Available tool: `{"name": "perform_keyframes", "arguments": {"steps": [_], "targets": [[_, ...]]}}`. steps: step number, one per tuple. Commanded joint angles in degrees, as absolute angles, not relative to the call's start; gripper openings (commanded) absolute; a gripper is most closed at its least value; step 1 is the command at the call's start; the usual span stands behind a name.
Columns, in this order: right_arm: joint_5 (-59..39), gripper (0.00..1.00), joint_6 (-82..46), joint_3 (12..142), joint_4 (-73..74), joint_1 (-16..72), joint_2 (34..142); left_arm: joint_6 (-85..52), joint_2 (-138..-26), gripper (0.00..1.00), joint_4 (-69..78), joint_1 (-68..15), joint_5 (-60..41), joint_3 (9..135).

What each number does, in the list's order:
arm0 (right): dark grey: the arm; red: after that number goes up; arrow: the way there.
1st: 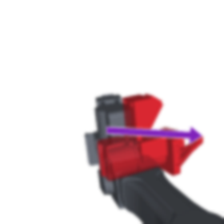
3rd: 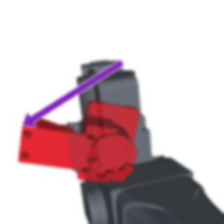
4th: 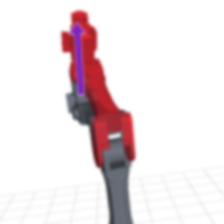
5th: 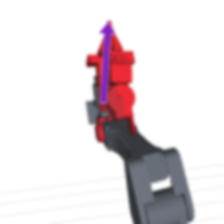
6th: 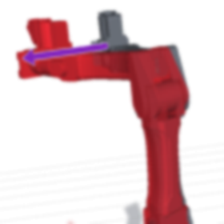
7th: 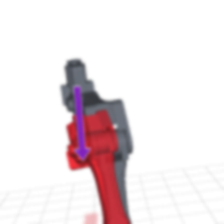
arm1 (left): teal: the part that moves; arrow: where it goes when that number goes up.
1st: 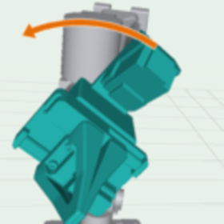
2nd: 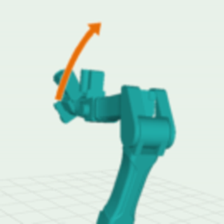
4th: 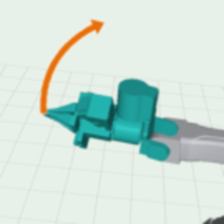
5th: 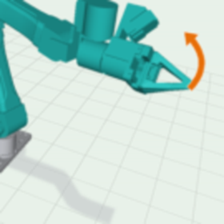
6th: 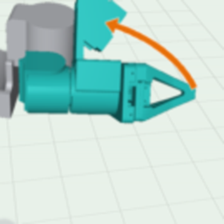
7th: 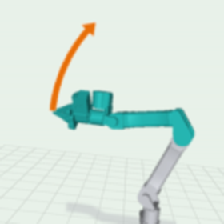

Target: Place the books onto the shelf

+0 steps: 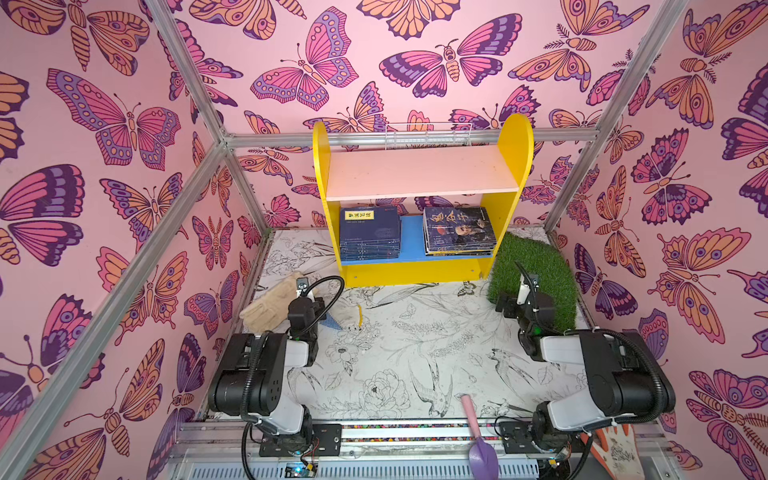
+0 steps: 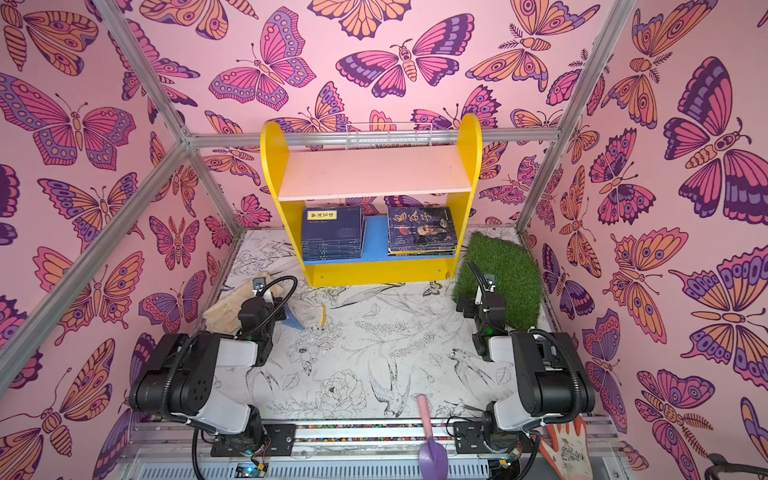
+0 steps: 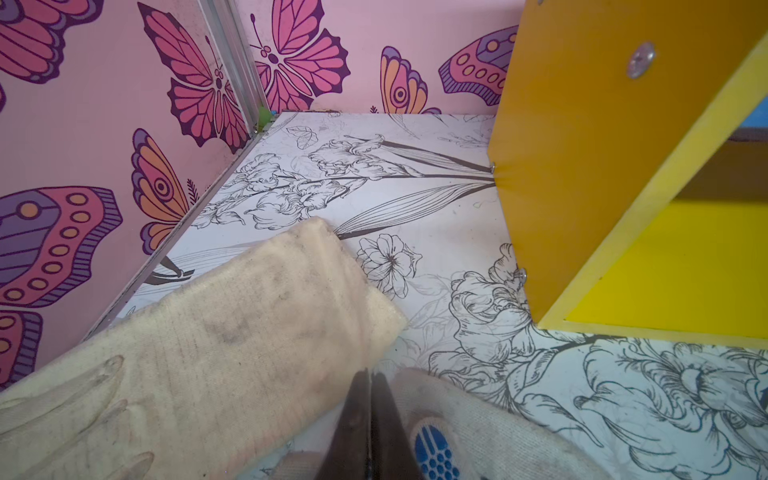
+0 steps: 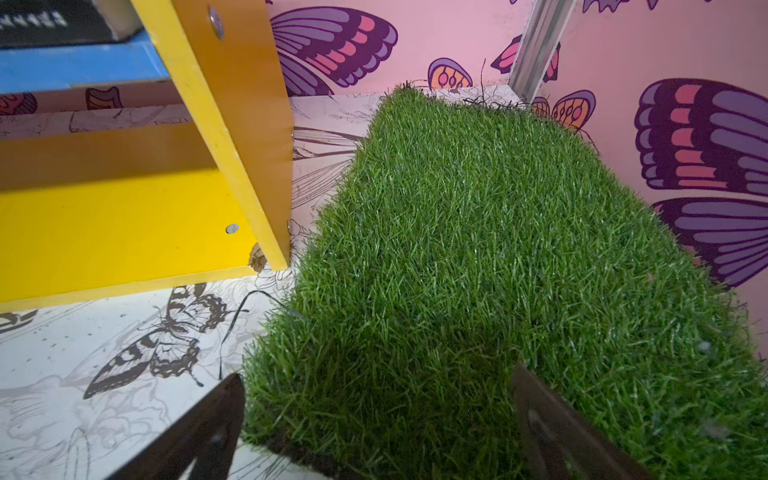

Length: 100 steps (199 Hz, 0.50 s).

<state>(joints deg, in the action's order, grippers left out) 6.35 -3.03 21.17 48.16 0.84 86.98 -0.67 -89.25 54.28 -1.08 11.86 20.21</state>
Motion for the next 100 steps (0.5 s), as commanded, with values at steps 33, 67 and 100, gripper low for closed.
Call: {"name": "perform_keyframes", "arguments": {"steps": [33,67,100], "targets": [[5.9,0.99,-3.5,22.5,47.7,0.4,86.5,-1.0,-89.0,0.98,55.1,-0.9,12.0,19.8],[5.9,0.99,-3.5,22.5,47.7,0.4,86.5,0.2,-89.0,0.98,54.1,-1.2,9.8,20.4],[5.9,0.99,-3.5,22.5,47.7,0.3,86.5,0.7,-89.1,0.98,53.4,-1.3,8.3,20.8]]}}
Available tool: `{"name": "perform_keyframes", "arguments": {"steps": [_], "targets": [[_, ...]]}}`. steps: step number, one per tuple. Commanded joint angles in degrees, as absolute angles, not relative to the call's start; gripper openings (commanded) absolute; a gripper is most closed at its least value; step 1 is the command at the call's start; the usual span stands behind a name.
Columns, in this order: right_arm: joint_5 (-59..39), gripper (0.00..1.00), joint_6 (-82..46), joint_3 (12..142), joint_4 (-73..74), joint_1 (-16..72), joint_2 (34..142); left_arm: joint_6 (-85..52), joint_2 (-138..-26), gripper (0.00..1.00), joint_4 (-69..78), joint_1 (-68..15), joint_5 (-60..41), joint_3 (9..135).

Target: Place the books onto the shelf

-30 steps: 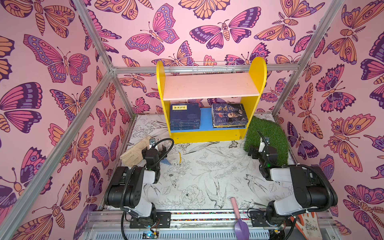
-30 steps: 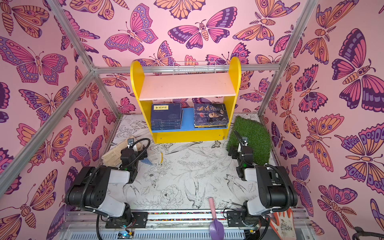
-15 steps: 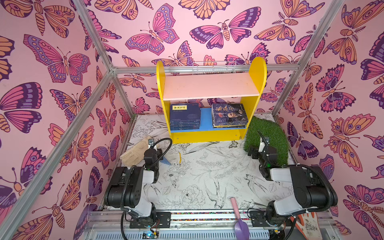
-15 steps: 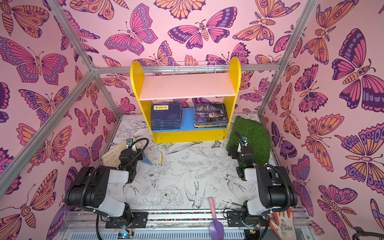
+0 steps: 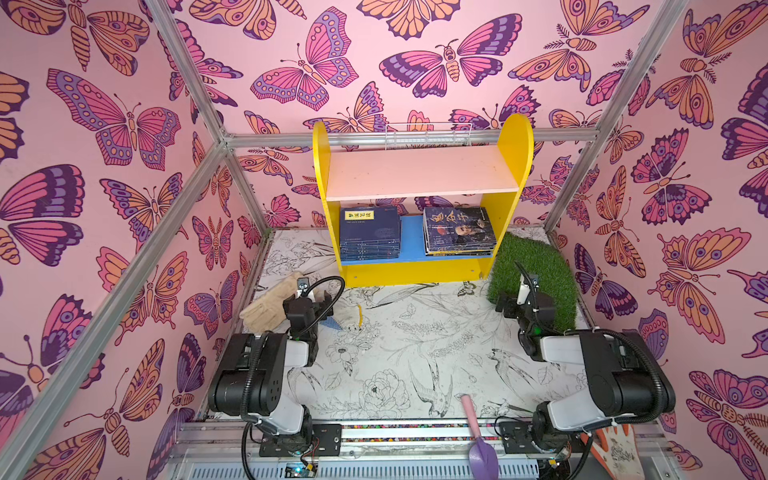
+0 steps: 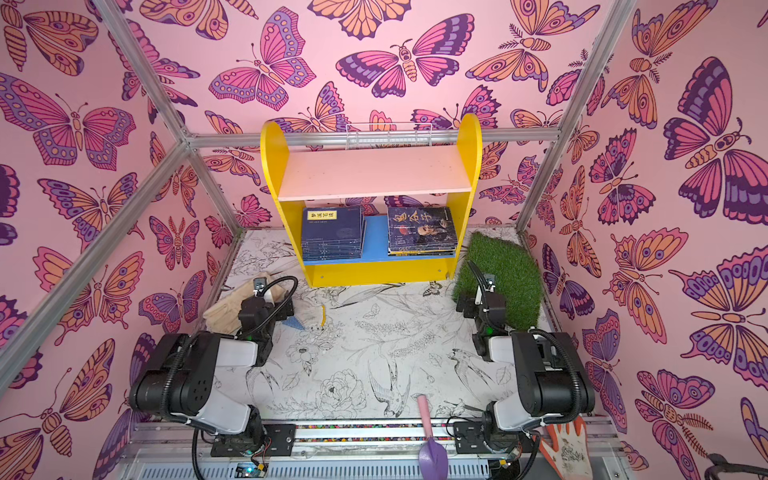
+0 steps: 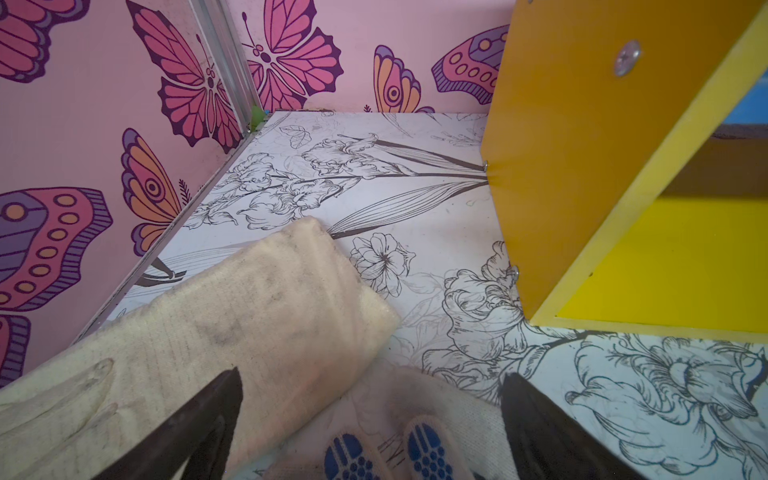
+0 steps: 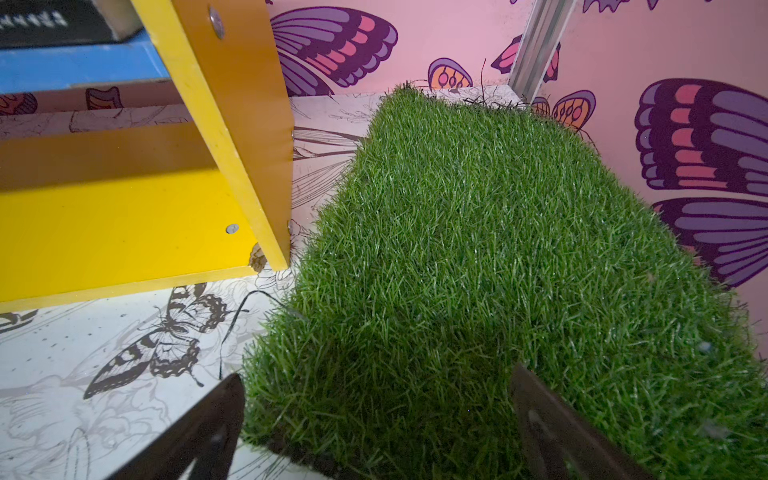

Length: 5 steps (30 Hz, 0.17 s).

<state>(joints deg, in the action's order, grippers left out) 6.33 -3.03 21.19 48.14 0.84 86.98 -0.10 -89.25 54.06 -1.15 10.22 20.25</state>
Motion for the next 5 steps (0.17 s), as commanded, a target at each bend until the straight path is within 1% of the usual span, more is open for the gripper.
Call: {"name": "perform_keyframes", "arguments": {"steps": [1,5], "targets": [[5.9,0.99,-3.5,22.5,47.7,0.3,86.5,0.7,-89.1,0.98,53.4,-1.3,8.3,20.8],[5.9,0.99,-3.5,22.5,47.7,0.3,86.5,0.4,-89.0,0.98,53.0,-0.7,7.1,20.9]]}}
